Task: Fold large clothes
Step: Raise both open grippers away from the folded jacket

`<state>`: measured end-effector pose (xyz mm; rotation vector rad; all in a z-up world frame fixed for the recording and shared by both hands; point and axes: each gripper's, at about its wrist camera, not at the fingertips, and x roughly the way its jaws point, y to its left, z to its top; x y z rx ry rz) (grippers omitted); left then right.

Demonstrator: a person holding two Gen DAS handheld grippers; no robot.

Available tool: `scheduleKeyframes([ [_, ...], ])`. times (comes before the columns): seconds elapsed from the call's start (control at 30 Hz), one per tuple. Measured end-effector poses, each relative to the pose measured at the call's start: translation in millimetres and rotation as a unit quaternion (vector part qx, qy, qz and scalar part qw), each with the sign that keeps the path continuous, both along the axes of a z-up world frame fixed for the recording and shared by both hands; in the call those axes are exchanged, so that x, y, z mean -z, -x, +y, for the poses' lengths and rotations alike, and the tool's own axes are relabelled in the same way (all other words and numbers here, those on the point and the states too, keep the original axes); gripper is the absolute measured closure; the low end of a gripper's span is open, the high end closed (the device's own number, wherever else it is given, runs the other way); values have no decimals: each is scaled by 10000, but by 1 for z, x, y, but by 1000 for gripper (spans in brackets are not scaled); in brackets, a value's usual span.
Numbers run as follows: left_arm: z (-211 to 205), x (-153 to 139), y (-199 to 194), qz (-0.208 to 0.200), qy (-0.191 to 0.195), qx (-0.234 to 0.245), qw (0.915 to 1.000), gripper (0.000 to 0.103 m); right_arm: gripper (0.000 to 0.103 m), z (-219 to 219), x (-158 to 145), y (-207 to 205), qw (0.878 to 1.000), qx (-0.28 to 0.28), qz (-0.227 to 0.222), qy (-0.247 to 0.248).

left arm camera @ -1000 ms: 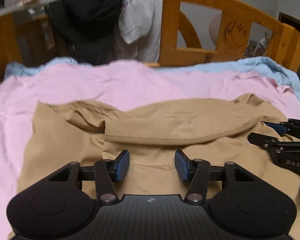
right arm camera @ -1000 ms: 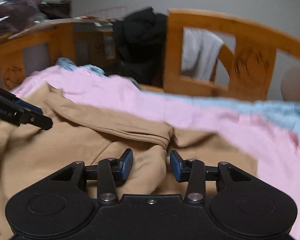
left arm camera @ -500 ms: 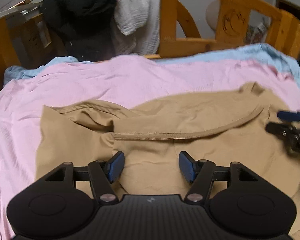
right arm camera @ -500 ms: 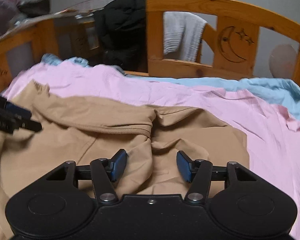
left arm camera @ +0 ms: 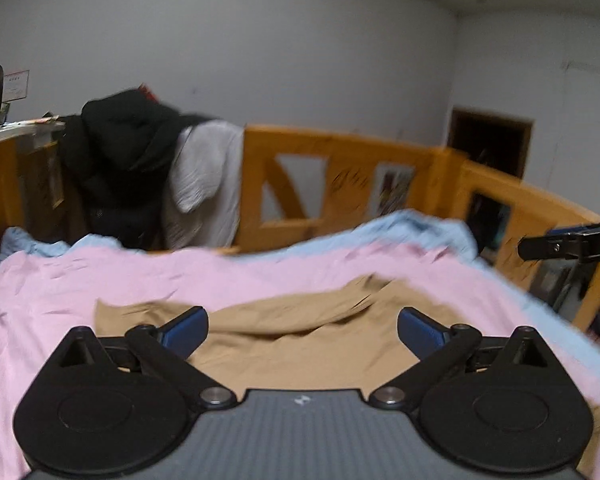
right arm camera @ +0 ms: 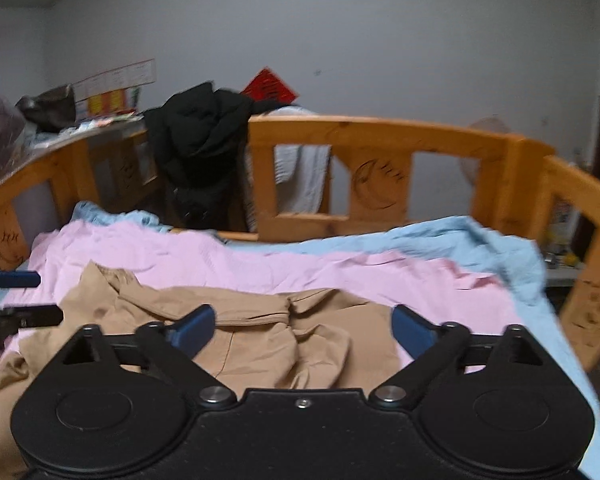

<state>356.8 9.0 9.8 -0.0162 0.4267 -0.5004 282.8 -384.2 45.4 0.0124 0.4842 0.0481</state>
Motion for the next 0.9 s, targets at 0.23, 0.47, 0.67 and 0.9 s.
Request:
scheduleKeyframes([
  [0.23,-26,-14,17,384,869,356,9948,1,1,17,-59,68,9945,496,219,892],
  [0.47,2,-18,62,105,802,-311,9962,1,1,36,-39,107,9824,-426,381,1781],
  [0.67,32,-4,107,406,-341,-1182,9916,1,1,51,41,161,9513,-1934,-45,2402],
  [0.9,54,33,176,1254,-584,-1721,9753,1,1,62,114,220,8755,-3497,187,3329],
])
